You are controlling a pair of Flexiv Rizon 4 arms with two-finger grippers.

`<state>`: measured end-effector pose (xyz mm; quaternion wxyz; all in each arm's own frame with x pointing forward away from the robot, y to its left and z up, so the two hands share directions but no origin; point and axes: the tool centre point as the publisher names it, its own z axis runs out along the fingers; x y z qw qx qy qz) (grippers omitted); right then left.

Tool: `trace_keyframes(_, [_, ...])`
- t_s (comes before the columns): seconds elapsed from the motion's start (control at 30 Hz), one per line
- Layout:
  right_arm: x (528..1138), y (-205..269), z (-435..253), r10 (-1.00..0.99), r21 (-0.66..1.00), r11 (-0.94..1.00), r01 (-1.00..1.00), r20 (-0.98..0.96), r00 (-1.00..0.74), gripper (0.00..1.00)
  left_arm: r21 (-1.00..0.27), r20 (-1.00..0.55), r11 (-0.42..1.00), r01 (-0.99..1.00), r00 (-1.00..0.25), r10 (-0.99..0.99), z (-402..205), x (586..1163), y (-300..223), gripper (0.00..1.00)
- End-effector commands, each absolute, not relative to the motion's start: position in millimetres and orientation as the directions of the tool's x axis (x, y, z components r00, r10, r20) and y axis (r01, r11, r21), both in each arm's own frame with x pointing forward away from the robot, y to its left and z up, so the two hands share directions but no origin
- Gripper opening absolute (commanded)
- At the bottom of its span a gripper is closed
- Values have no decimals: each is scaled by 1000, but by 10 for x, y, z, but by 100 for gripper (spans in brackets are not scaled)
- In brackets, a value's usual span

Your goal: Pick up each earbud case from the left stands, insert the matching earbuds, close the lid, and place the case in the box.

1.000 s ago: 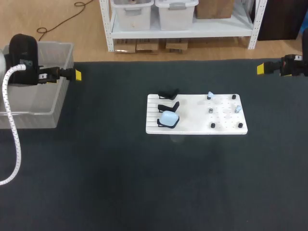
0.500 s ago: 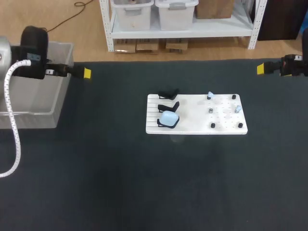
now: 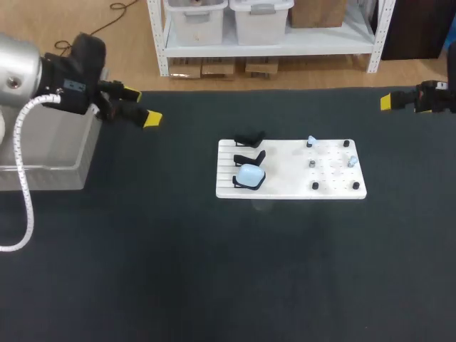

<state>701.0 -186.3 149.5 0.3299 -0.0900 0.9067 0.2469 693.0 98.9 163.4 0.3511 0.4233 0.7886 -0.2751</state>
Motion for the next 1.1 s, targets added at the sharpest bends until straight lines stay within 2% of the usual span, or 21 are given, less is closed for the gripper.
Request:
trace_keyframes(0.03, [7009, -1861, 1497, -1, 388, 862, -326, -642, -766, 100, -85, -800, 273, 958, -229, 555, 1560, 6990, 894, 100])
trace_keyframes(0.2, [7009, -1861, 1497, -1, 388, 862, -326, -642, -766, 100, -18, -806, 193, 981, -128, 577, 1452, 6981, 728, 100])
trace_keyframes(0.6, [7009, -1861, 1497, -1, 388, 862, -326, -642, -766, 100, 25, -833, 76, 997, -21, 553, 1245, 6933, 346, 100])
trace_keyframes(0.9, [7009, -1861, 1497, -1, 388, 862, -326, -642, -766, 100, -10, -838, 11, 1000, -15, 545, 1026, 6753, 122, 100])
trace_keyframes(1.1, [7009, -1861, 1497, -1, 388, 862, -326, -642, -766, 100, -45, -845, 18, 999, -48, 532, 846, 6633, 50, 100])
